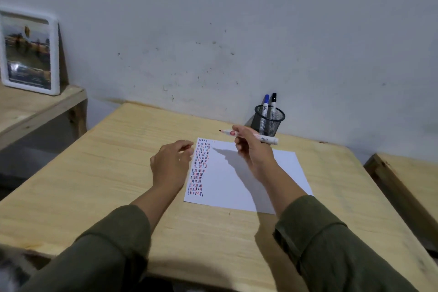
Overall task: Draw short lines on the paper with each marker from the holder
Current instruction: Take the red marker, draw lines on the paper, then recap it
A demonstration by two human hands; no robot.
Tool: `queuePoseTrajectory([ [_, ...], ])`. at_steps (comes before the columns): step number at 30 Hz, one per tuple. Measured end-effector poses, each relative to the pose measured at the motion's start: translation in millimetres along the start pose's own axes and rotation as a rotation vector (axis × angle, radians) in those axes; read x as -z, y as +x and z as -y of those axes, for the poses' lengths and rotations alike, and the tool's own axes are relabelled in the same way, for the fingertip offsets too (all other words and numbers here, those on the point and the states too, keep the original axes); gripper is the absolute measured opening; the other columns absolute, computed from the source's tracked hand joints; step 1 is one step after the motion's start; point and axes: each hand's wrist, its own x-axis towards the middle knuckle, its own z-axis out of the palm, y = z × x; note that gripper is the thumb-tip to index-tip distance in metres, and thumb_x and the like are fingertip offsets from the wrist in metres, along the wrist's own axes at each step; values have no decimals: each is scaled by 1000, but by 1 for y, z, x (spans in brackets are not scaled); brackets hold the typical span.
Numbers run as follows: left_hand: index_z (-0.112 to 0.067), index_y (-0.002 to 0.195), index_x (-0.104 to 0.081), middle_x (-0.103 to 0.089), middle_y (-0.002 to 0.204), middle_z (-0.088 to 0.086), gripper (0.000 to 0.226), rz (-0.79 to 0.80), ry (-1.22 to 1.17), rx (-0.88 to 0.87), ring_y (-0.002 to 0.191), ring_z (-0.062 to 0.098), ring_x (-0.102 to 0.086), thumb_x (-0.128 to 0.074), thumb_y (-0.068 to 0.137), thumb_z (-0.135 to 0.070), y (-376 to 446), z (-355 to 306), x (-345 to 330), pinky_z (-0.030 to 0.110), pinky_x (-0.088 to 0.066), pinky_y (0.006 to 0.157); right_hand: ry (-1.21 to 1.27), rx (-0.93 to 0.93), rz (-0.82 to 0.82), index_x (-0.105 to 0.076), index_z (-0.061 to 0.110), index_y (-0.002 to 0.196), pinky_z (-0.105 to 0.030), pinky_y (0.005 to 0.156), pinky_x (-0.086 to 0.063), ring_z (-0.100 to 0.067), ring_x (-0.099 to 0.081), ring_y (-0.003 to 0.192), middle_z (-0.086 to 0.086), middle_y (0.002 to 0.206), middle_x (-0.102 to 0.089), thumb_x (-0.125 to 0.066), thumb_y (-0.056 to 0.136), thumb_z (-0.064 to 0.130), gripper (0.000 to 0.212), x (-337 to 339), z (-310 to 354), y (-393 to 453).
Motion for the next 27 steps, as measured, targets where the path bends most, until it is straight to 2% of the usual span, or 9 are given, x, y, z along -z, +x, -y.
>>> queuePoseTrajectory([
  [2, -33, 90, -69, -72, 92, -12, 12, -13, -215, 89, 92, 14, -66, -59, 86, -27, 1, -18, -1, 37, -51, 89, -14, 41, 35, -68, 14, 89, -16, 52, -36, -8, -43, 51, 0, 62, -53, -56, 91, 13, 12, 5, 13, -14],
  [4, -30, 95, -71, -71, 82, -16, 15, -2, -398, 126, 83, 6, -64, -59, 87, -29, 1, -43, -2, 18, -54, 77, -30, 89, 56, -65, 14, 98, -17, 53, -36, -7, -44, 50, 1, 61, -53, -53, 92, 10, 14, 12, 25, -26],
  [6, -23, 99, -72, -68, 79, -16, 17, 44, -524, 121, 78, 0, -59, -59, 89, -27, 2, -70, -3, 3, -45, 58, -28, 122, 50, -64, 12, 102, -18, 53, -37, -8, -45, 52, -1, 64, -54, -52, 91, 9, 16, 18, 37, -37],
  [10, -31, 80, -69, -69, 96, -6, 13, 176, -658, 172, 95, 9, -60, -59, 88, -32, 2, -109, -7, 23, -43, 77, -35, 178, 15, -65, 9, 95, -19, 54, -37, -10, -45, 55, -2, 64, -52, -53, 91, 9, 12, 26, 58, -56],
  [12, -29, 88, -69, -69, 96, -9, 9, 233, -696, 204, 94, 6, -61, -60, 88, -32, -2, -125, -11, 26, -41, 86, -15, 212, 12, -64, 6, 96, -17, 53, -38, -8, -46, 53, -1, 64, -52, -53, 91, 8, 13, 32, 68, -64],
  [16, -22, 102, -68, -69, 95, -9, 18, 300, -771, 232, 82, -2, -60, -60, 88, -31, -13, -151, -17, 19, -36, 70, -30, 274, -9, -66, 7, 93, -17, 52, -39, -8, -46, 53, 0, 62, -53, -54, 90, 9, 13, 40, 85, -73],
  [20, -19, 104, -69, -69, 100, -6, 22, 328, -782, 236, 81, -1, -61, -63, 86, -32, -23, -166, -19, 19, -35, 67, -56, 302, -28, -65, 8, 94, -19, 53, -36, -9, -44, 54, -2, 65, -50, -54, 90, 11, 13, 46, 95, -77],
  [25, -21, 88, -70, -68, 88, -9, 13, 376, -754, 208, 84, 4, -61, -63, 86, -32, -30, -175, -21, 17, -35, 62, -57, 319, -23, -67, 12, 88, -21, 53, -35, -10, -44, 55, -1, 63, -50, -54, 90, 10, 14, 50, 100, -79],
  [27, -17, 92, -71, -68, 89, -6, 18, 388, -740, 213, 83, 4, -61, -64, 86, -33, -33, -178, -21, 17, -36, 60, -64, 324, -25, -67, 12, 87, -21, 53, -34, -9, -44, 55, -2, 63, -50, -53, 90, 10, 14, 50, 101, -79],
])
